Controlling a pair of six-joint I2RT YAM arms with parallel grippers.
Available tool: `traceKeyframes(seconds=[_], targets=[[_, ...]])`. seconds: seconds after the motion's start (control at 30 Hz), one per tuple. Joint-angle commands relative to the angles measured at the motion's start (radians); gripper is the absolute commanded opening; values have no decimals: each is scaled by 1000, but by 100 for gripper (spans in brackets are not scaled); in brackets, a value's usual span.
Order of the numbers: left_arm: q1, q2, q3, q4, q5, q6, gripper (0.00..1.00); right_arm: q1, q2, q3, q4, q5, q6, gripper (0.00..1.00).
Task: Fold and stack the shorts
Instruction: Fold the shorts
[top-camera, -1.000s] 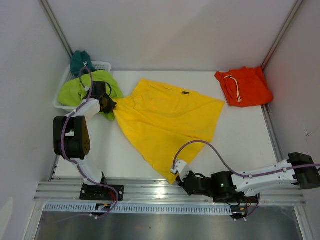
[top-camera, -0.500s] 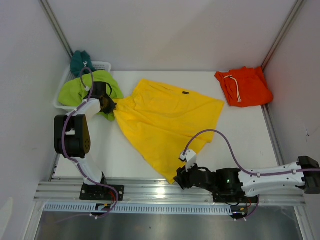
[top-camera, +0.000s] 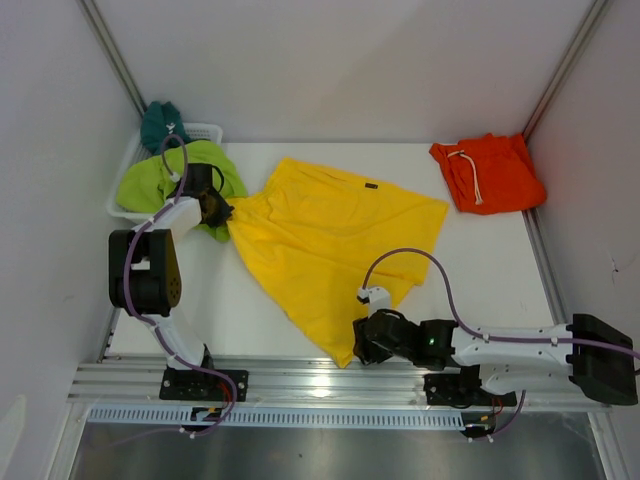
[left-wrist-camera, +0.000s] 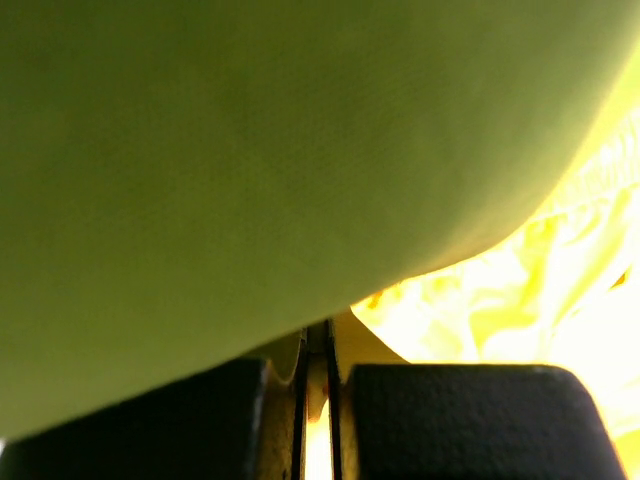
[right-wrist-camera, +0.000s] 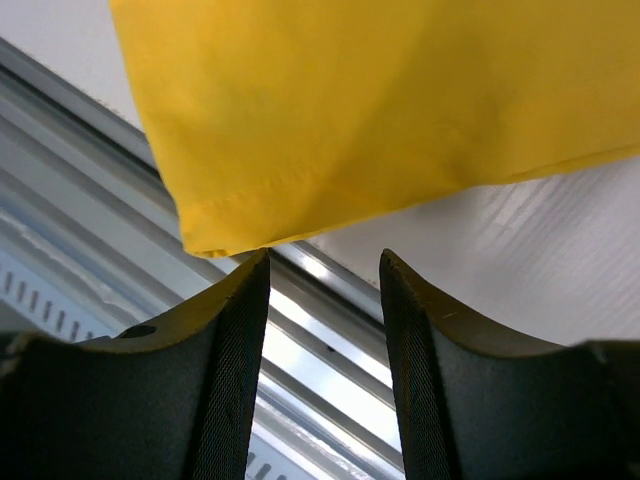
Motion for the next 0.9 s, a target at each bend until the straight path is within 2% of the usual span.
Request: traceKeyframes(seconds=[0.0,0.23,0.43,0.53,0.67,0.87], targets=[[9,-46,8,35,6,24,0,6,-44,0,57,-39,102,51],[9,-49,12,30,3,24,0,-20,-73,-78,214,-103,199,59],[10,-51,12,30,3,24,0,-45,-76,-113,249,-122,320,70],[10,-56,3,35,-5,18,0,-59,-131,-161,263,-97,386,71],[9,-75,-17,50,-9,6,0,-86,-212,-279,394,-81,536,69],[9,-86,-28,62,-3,-2,0,-85,-271,-347,462,-21,613,68]])
